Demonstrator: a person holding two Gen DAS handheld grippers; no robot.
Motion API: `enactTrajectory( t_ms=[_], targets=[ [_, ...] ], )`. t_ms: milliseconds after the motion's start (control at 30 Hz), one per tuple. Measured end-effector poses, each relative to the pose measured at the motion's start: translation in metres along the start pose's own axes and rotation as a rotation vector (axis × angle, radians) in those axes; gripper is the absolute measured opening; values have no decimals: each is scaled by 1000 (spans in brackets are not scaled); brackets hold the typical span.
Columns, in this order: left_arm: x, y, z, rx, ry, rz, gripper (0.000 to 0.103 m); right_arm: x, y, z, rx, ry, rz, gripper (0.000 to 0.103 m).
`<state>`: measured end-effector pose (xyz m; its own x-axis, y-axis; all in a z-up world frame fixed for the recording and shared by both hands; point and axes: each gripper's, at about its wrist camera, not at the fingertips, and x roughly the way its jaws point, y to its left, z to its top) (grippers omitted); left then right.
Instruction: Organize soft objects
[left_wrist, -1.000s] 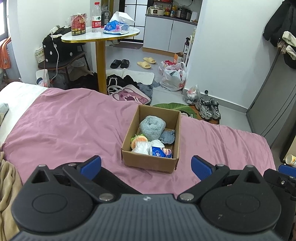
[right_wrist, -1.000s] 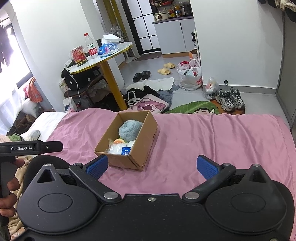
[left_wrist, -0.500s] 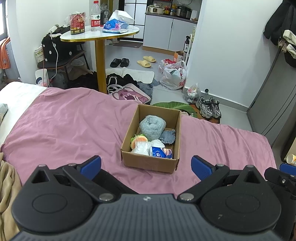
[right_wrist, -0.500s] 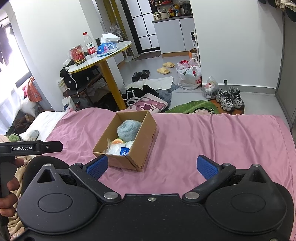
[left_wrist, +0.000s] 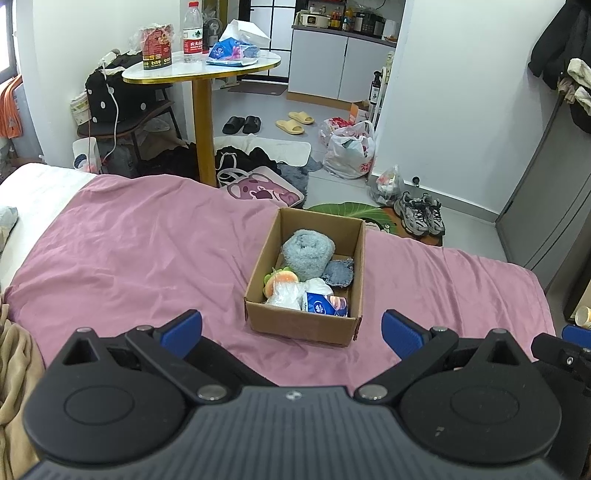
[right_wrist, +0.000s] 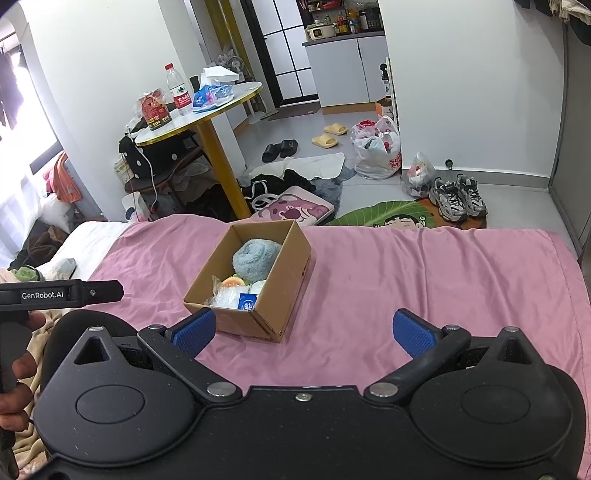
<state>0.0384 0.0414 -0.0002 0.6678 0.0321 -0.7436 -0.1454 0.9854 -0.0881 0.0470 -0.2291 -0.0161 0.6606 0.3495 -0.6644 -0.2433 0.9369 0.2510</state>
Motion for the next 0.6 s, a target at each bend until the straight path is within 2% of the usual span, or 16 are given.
enactTrajectory(
  t_ms=[600],
  targets=[
    [-3,6,-2,5,-2,-5,103,1,1,-4,-2,7,-6,103]
  ],
)
